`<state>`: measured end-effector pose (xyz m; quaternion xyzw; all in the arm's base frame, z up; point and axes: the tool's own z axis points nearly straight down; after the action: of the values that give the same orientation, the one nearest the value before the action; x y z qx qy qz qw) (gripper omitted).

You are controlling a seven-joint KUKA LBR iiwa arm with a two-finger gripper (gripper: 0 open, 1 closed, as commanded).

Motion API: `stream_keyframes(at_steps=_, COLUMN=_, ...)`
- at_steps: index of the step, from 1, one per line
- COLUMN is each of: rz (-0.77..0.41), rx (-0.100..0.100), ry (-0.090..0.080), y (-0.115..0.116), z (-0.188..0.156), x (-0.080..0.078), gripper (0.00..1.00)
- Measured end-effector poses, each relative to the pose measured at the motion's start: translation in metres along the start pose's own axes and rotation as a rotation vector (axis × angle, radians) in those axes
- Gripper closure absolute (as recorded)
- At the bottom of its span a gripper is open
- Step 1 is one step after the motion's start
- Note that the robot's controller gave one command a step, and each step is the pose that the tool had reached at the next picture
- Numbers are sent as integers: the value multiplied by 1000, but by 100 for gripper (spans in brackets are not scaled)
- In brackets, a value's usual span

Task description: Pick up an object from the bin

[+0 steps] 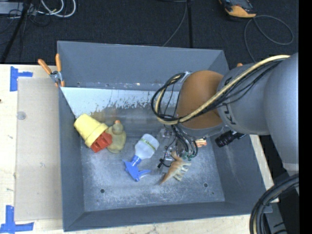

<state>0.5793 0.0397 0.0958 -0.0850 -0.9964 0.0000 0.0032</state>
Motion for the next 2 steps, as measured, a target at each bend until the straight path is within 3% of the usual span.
stream_keyframes(at_steps=1, rz=-17, rx=-1, ry=-8, y=4, z=13, x=-5, gripper=0)
stream_keyframes(at_steps=2, rz=-116, rx=1, ry=-3, y=35, z=23, x=-19, gripper=0)
